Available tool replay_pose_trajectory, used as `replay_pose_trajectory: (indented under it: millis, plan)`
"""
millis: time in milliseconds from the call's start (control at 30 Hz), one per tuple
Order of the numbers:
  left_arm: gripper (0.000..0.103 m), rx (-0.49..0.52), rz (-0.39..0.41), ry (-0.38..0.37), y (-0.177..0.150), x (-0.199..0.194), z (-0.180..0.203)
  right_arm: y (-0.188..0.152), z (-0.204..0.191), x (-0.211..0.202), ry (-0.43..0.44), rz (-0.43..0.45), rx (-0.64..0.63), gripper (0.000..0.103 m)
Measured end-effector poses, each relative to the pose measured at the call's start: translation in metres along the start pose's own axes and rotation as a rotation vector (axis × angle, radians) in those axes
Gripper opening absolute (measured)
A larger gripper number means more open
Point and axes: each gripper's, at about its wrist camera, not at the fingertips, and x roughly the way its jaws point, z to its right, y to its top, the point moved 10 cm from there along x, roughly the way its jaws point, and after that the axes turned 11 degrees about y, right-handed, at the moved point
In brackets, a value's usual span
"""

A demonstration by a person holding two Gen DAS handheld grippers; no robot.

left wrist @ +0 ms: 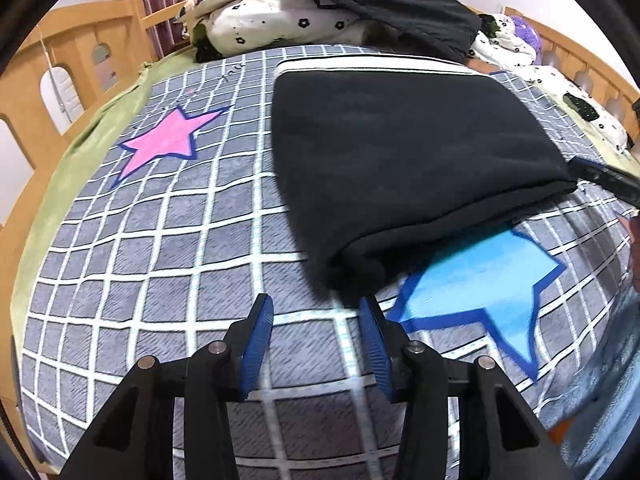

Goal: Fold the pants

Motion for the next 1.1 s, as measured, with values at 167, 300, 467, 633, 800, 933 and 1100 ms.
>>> replay_pose_trajectory:
  millis: [167,300,467,633,800,933,1100]
  plan:
    - [0.026,-0.015,0.062,-0.026,0.019,-0.003,0.015,-0.002,0.004,0.008,-0.018,-0.022,0.011,0.051]
    - [0.009,-0.102,0.174,0.06,0.03,-0.013,-0.006,-0.001,0.006,0.011,-0.031,-0.025,0.015,0.051]
    - [0.013,-0.164,0.055,-0.002,0.003,0.013,-0.014,-0.005,0.014,0.015,-0.045,-0.045,0.047,0.051]
    - [0.025,-0.192,0.04,-0.055,-0.003,-0.005,-0.019,-0.003,0.014,0.015,-0.049,-0.047,0.034,0.051]
    - [0.025,-0.182,0.113,-0.067,-0.003,-0.028,-0.03,0.011,0.008,0.002,-0.063,0.025,-0.014,0.051]
    - [0.025,-0.207,0.139,-0.113,0.029,-0.029,-0.025,0.026,0.001,0.004,-0.036,0.067,-0.049,0.051]
    - [0.029,-0.166,0.077,-0.082,0.058,0.009,0.002,0.031,0.003,0.028,-0.067,0.036,-0.053,0.051]
